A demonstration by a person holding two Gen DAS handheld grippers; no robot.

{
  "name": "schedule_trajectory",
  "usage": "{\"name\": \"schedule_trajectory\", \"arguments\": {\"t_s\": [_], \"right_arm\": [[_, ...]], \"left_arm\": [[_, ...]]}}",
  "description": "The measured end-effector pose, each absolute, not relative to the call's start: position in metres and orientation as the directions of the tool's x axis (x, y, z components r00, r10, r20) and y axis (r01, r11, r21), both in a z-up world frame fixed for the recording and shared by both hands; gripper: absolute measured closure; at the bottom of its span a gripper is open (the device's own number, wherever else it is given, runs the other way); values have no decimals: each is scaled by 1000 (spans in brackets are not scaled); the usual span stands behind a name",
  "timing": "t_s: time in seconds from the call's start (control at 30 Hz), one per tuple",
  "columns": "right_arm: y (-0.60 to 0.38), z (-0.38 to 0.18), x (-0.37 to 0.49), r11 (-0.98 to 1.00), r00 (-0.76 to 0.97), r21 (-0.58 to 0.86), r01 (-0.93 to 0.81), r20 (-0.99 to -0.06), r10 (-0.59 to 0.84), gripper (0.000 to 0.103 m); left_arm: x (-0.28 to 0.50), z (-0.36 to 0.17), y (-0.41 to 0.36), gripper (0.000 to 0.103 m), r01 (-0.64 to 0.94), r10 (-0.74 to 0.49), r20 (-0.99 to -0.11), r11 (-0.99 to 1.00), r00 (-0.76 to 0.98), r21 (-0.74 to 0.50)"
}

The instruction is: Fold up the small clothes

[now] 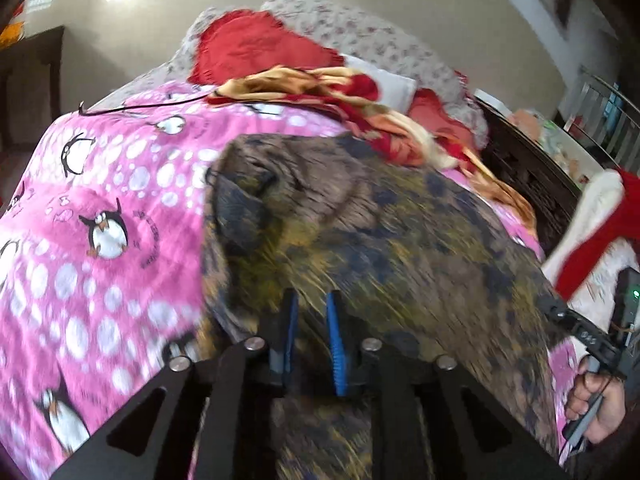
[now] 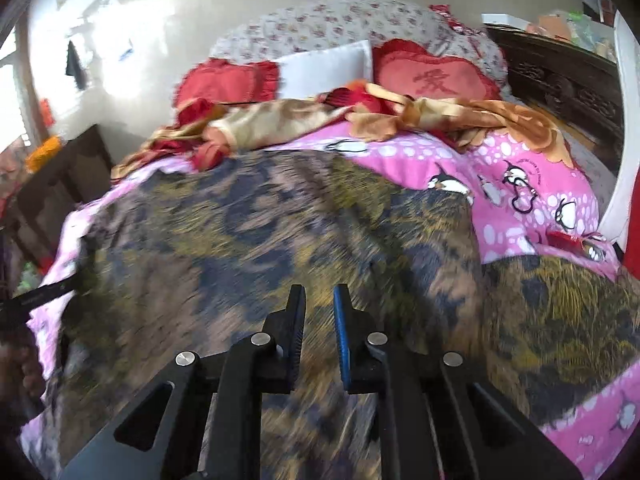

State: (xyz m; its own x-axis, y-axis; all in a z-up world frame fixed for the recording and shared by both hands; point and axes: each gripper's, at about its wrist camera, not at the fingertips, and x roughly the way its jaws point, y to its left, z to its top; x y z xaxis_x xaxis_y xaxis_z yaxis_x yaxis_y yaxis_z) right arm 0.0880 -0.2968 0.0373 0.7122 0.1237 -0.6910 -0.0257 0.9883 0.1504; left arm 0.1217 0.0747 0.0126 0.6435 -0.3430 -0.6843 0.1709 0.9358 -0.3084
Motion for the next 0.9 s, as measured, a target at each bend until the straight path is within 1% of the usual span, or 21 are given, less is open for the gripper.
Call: {"name": "schedule_trajectory", "arguments": {"t_s": [0.07, 0.1, 0.13, 0.17, 0.23, 0.37, 0.43, 0.47, 0.5, 0.53, 0.57, 0.6, 0.63, 0.7, 0.77, 0.8, 0.83, 0.9], "right_arm": [[-284, 22, 80, 991, 676, 119, -67, -725, 133, 78], [-278, 8, 81, 994, 641, 87, -72, -759, 113, 76], [-278, -3, 83, 995, 610, 73, -63, -786, 96, 74], [-278, -11, 83, 995, 617, 81, -58, -781, 99, 74], [-279, -8, 82, 994, 628, 93, -56, -770, 107, 74], [-281, -3, 85, 994, 600, 101, -45, -792, 108, 74], [-284, 12, 79, 993, 593, 113, -32, -798, 110, 74], [-290, 24, 69, 992, 621, 120, -26, -776, 110, 74], [-304, 42, 54, 993, 672, 121, -4, -735, 93, 74], [-315, 52, 45, 992, 696, 122, 12, -714, 79, 71], [-331, 61, 35, 992, 716, 120, 41, -696, 54, 64], [-355, 70, 25, 990, 731, 114, 87, -682, 14, 62], [-380, 74, 17, 985, 739, 106, 136, -673, -29, 59], [-442, 73, 5, 958, 720, 126, 259, -686, -105, 59], [-506, 63, -9, 893, 704, 238, 383, -700, -115, 59], [-540, 52, -16, 839, 704, 335, 428, -706, -78, 59], [-567, 40, -21, 779, 691, 404, 480, -721, -52, 59], [-604, 17, -30, 677, 681, 491, 548, -732, -20, 59]], "left_arm": [[115, -1, 67, 77, 172, -324, -713, 945, 622, -279], [118, -14, 63, 79, 158, -304, -745, 952, 594, -262], [121, -27, 61, 80, 164, -309, -767, 951, 563, -263], [118, -27, 58, 78, 181, -302, -747, 953, 592, -242], [118, -24, 52, 77, 185, -278, -759, 960, 589, -208], [115, -14, 52, 74, 151, -262, -774, 965, 576, -214], [107, -2, 50, 56, 147, -258, -757, 966, 601, -213], [99, 4, 49, 36, 159, -256, -737, 967, 625, -201], [93, 8, 47, 22, 166, -252, -723, 968, 643, -190], [84, 12, 45, 20, 177, -250, -698, 968, 672, -176], [76, 13, 44, 20, 191, -256, -682, 967, 685, -171], [71, 11, 41, 20, 201, -265, -681, 964, 682, -175], [68, 7, 39, 20, 205, -273, -686, 962, 674, -181], [64, -6, 35, 20, 218, -294, -702, 956, 649, -198], [64, -25, 31, 20, 216, -299, -735, 954, 608, -209], [65, -28, 29, 19, 207, -286, -748, 958, 599, -200], [63, -25, 30, 18, 209, -291, -733, 956, 615, -204], [65, -26, 30, 16, 210, -298, -741, 954, 602, -213]]}}
